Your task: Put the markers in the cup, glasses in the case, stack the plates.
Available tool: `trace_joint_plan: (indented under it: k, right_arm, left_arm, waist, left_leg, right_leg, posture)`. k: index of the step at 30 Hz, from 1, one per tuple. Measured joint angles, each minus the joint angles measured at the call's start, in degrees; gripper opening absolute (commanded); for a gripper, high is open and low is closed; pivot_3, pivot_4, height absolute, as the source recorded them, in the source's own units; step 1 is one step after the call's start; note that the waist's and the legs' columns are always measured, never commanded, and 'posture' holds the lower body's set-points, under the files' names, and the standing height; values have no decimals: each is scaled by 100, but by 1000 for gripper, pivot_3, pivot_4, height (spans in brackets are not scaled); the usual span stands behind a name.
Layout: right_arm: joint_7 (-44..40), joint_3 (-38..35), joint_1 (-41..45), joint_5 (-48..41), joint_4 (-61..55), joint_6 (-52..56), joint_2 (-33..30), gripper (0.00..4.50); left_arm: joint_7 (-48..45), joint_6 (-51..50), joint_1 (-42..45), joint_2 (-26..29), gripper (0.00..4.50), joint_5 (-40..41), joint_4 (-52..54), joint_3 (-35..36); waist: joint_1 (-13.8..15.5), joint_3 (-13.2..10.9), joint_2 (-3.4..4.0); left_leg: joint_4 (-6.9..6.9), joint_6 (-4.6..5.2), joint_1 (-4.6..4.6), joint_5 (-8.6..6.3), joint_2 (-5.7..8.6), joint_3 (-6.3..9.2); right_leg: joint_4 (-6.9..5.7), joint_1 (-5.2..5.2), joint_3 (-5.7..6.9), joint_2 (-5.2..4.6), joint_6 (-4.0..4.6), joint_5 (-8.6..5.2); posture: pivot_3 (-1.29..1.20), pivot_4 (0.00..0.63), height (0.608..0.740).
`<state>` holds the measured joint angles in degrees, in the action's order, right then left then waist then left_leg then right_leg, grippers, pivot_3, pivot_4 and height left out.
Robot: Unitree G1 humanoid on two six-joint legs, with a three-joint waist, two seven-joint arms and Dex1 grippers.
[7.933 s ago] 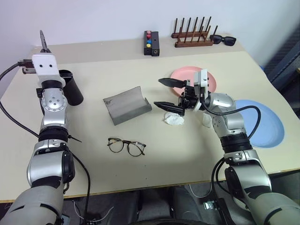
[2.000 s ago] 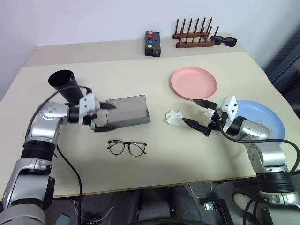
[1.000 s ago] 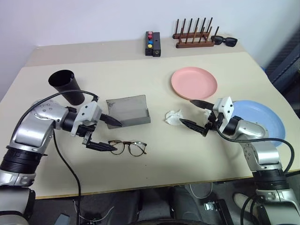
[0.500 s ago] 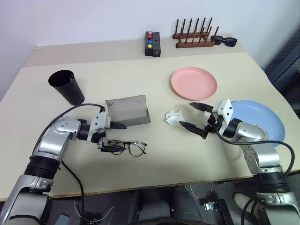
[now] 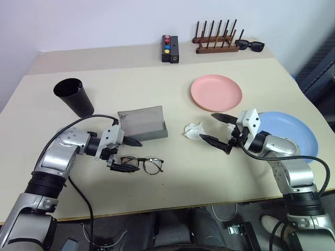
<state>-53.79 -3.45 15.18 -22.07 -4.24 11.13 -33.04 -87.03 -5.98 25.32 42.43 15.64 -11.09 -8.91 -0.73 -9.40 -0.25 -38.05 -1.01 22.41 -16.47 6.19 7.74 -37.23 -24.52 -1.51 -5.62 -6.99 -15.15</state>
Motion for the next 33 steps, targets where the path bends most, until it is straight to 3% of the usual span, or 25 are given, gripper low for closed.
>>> trace_joint_plan:
  k: [10,18,33]
  right_arm:
    - [-698,-183,-630,-503,-478,171,-523,4500]
    - [-1631,-177,-1040,-229,-291,-550,-1192,4500]
    - [-2442,-179,-799,-417,519,-1330,-1028,4500]
  left_arm:
    - [-284,2,27,120,4398,0,-19,-1]
    - [-397,32,99,126,4398,-5,-98,-27]
    - [-408,157,212,101,4398,-18,-327,-122]
  waist:
    - [14,0,0]
    - [11,0,-1]
    - [11,0,-1]
  left_leg:
    - [-1,3,0,-2,0,0]
    - [-2,20,0,-11,0,-1]
    - [-3,3,-1,-2,-1,-1]
  right_leg:
    - [2,3,1,0,0,0]
    - [2,4,2,1,0,0]
    - [3,6,2,1,0,0]
  posture:
    - [0,150,740]
    - [0,150,740]
    - [0,150,740]
